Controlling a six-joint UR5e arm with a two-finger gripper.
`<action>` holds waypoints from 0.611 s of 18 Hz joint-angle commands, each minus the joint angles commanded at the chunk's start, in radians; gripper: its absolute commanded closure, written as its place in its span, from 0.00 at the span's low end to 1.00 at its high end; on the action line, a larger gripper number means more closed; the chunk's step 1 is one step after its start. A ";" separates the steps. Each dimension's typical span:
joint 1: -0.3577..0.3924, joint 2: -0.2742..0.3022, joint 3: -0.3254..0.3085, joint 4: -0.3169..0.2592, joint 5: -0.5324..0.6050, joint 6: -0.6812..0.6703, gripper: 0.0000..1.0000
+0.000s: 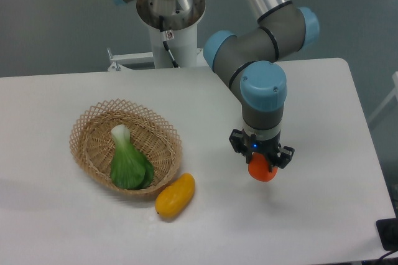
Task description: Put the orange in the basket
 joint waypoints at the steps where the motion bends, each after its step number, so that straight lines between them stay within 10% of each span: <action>1: 0.000 0.002 -0.002 0.000 0.000 0.000 0.47; 11: 0.000 -0.006 0.006 -0.002 0.006 0.002 0.45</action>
